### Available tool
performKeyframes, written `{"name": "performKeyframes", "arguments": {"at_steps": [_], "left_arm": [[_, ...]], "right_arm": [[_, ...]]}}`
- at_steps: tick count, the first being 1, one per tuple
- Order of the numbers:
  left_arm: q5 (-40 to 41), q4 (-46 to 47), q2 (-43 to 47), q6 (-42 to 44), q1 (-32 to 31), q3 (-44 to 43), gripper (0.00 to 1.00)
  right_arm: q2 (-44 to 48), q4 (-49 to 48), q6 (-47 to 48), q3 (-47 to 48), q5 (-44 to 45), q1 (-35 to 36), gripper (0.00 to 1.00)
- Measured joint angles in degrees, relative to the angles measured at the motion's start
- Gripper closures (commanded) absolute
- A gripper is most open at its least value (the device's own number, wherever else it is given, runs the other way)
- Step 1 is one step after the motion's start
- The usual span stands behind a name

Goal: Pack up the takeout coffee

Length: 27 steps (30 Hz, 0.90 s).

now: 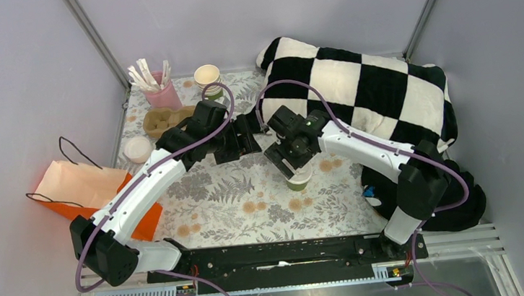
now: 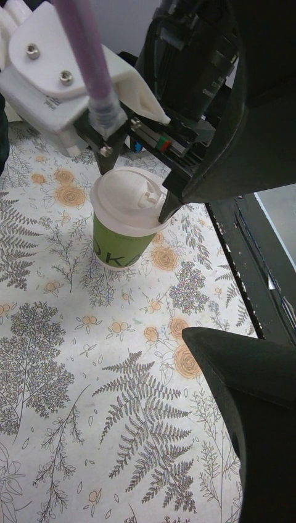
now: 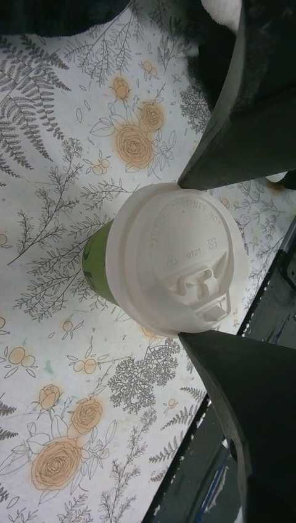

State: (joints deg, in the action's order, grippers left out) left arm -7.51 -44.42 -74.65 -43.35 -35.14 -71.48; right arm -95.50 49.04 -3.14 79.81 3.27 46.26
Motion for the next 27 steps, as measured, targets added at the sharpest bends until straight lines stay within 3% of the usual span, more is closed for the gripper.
{"name": "performKeyframes", "arguments": {"at_steps": [17,27], "left_arm": [[0.0,0.3,0.3,0.0,0.0,1.1,0.22],[0.0,0.3,0.4,0.0,0.0,1.2,0.22]], "right_arm": [[5.4,-5.4,-6.0,-7.0,8.8,1.2,0.13],[12.0,-8.5,-7.8,-14.0,12.2,-12.9,0.11]]}}
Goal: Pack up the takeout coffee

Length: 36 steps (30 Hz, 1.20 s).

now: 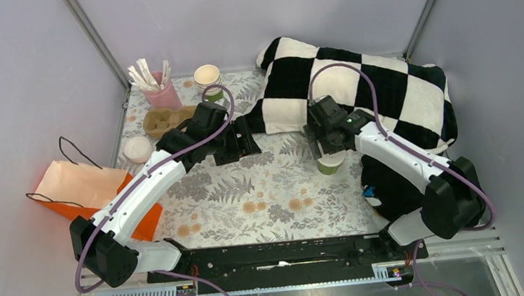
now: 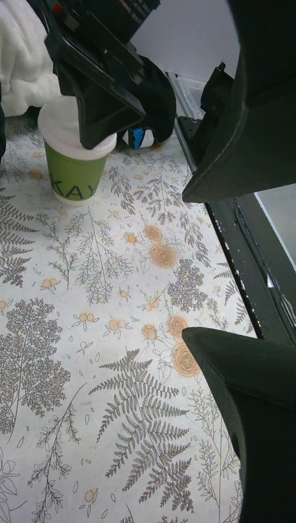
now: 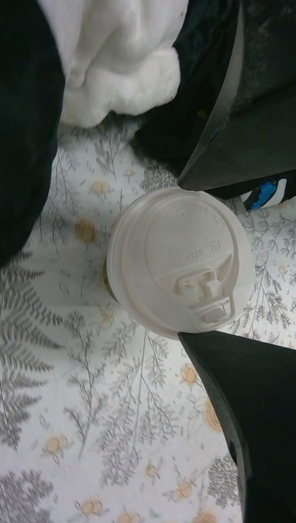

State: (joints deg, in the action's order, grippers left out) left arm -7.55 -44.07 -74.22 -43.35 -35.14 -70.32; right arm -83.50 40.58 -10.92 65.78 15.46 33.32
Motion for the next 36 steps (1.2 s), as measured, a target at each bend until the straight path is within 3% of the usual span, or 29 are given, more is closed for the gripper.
{"name": "performKeyframes", "arguments": {"at_steps": [10,20,36], "left_arm": [[-0.2,0.0,0.0,0.0,0.0,0.0,0.22],[-0.2,-1.5,-0.7,0.7,0.0,-6.6,0.21],[0.2,-2.9,-4.8,1.1,0.2,-10.1,0.2]], "right_arm": [[1.5,-0.1,-0.4,-0.9,0.5,-3.1,0.0],[-0.6,11.8,0.2,7.2,-0.2,-3.3,0.0],[4.3,13.8,1.8,9.5,-5.6,-3.4,0.0]]}}
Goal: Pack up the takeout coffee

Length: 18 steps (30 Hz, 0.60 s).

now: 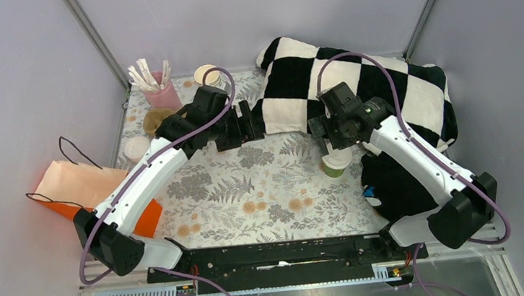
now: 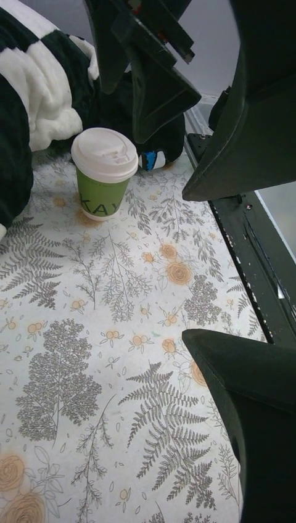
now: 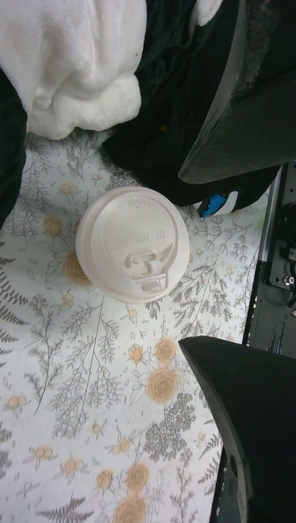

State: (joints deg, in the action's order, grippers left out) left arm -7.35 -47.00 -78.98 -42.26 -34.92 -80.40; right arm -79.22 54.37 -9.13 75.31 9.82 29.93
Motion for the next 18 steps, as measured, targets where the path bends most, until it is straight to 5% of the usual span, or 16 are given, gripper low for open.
{"name": "performKeyframes", "arguments": {"at_steps": [18], "left_arm": [[8.8,-7.8,-4.7,3.2,7.6,-15.5,0.19]], "right_arm": [[5.5,-3.7,1.3,-0.6,-7.1,0.0,0.0]]}}
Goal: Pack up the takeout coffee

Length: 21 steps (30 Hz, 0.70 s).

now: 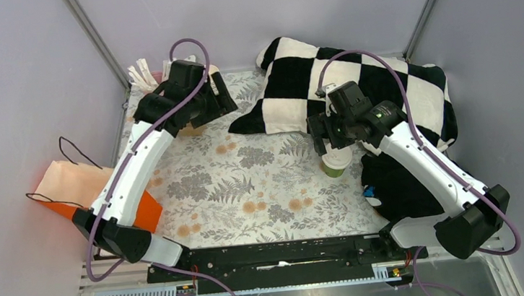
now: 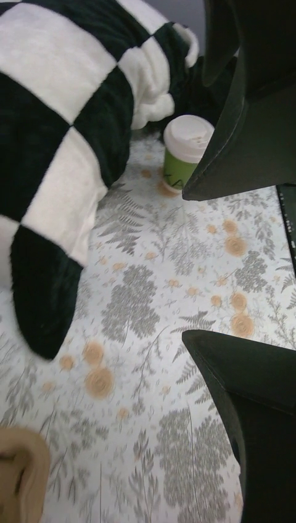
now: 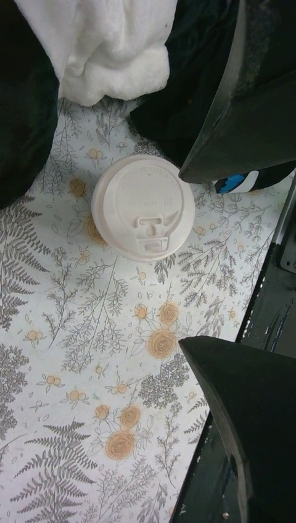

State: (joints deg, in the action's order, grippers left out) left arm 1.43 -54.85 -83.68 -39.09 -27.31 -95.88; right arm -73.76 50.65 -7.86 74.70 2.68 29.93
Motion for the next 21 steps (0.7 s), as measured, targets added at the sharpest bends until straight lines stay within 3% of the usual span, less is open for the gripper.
{"name": "performKeyframes", "arguments": {"at_steps": [10,16,21], "left_arm": [[12.2,-10.2,7.9,0.7,3.5,-3.6,0.14],[15.3,-13.7,12.5,2.0,5.8,-4.2,0.15],[15.8,-13.4,7.9,4.8,7.4,-3.8,0.29]], "right_arm": [[0.5,-1.2,0.3,-0.4,-4.1,0.0,0.0],[1.1,-1.8,0.3,-1.1,-5.8,0.0,0.0],[1.8,-2.0,0.3,-1.9,-6.8,0.0,0.0]]}}
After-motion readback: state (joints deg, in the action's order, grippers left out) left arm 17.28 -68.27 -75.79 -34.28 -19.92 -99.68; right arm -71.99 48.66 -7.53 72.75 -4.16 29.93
